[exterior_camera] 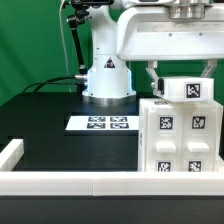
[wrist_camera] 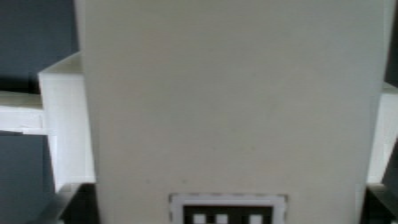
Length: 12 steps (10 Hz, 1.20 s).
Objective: Assemble cabinet
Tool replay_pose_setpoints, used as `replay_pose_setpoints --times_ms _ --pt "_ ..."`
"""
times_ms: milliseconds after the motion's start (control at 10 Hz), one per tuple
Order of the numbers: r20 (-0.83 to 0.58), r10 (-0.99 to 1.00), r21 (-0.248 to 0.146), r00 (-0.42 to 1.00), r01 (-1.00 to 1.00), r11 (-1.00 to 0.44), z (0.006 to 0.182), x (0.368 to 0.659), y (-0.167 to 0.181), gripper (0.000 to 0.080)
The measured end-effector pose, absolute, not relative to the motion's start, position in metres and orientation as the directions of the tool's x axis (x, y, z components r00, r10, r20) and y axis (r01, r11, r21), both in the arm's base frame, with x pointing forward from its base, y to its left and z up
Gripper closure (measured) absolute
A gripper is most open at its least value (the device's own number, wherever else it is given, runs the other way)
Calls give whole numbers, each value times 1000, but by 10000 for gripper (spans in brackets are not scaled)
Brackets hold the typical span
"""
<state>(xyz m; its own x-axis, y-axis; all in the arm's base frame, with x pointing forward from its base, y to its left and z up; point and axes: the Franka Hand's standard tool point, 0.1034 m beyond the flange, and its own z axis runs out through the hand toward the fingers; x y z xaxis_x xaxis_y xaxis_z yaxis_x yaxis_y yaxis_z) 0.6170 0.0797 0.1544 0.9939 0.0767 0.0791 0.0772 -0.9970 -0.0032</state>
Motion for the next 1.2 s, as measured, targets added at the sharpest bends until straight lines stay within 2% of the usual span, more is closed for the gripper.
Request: replay_pose_setpoints --times_ms 500,900,1200 --pt "79 28 -8 997 29 -1000 154 617 80 240" --pt "72 -257 -31 964 -255 -966 154 617 80 240" --pt "57 -522 -70 851 -518 -853 153 616 82 240"
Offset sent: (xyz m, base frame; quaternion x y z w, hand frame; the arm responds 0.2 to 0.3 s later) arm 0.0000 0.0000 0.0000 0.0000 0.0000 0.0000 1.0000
